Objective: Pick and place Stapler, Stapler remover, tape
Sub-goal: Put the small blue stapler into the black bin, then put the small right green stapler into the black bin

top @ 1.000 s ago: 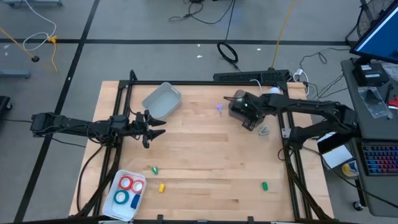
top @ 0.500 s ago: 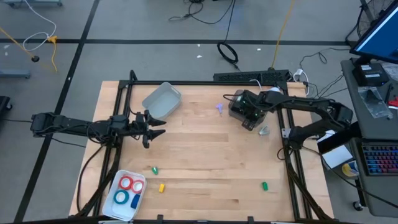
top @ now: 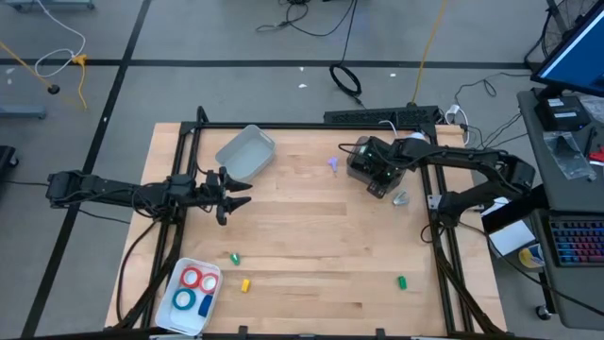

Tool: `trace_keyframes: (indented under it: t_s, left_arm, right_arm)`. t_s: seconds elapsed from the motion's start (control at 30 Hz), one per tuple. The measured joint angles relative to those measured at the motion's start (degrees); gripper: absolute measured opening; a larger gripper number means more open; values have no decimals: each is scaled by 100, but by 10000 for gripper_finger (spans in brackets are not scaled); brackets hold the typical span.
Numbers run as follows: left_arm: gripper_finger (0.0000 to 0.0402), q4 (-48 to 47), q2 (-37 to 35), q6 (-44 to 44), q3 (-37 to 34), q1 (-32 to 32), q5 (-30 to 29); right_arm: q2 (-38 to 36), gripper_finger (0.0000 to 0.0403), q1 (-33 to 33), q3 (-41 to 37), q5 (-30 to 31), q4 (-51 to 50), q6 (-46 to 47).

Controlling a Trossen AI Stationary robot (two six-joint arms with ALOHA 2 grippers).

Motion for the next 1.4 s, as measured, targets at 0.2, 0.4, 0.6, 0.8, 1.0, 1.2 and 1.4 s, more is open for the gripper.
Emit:
trace_keyframes:
  t_s: [0.2, 0.4, 0.6, 0.8, 1.0, 1.2, 1.4]
  left_arm:
    - [209, -2, 0, 3, 0, -2, 0]
    - [209, -3, 0, 4, 0, 0, 0]
    - [209, -4, 0, 14, 0, 0, -2]
    - [209, -6, 0, -4, 0, 0, -2]
    - [209, -15, 0, -6, 0, 0, -4]
    - [209, -46, 0, -17, 0, -1, -4]
    - [209, -49, 0, -161, 0, -1, 2]
  right_arm:
    - [0, 134, 1, 0, 11, 0, -36]
    - [-164, 138, 2, 0, -6, -4, 30]
    - [-789, 125, 74, 247, -544, -212, 275]
    - [-1800, 117, 593, 284, -2905, -295, 1619]
    - [-2546, 106, 1542, 284, -4009, -713, 4446]
    - [-2812, 98, 2853, 282, -3896, -738, 6929]
    - [-2673, 97, 4162, 282, -3021, -733, 8116]
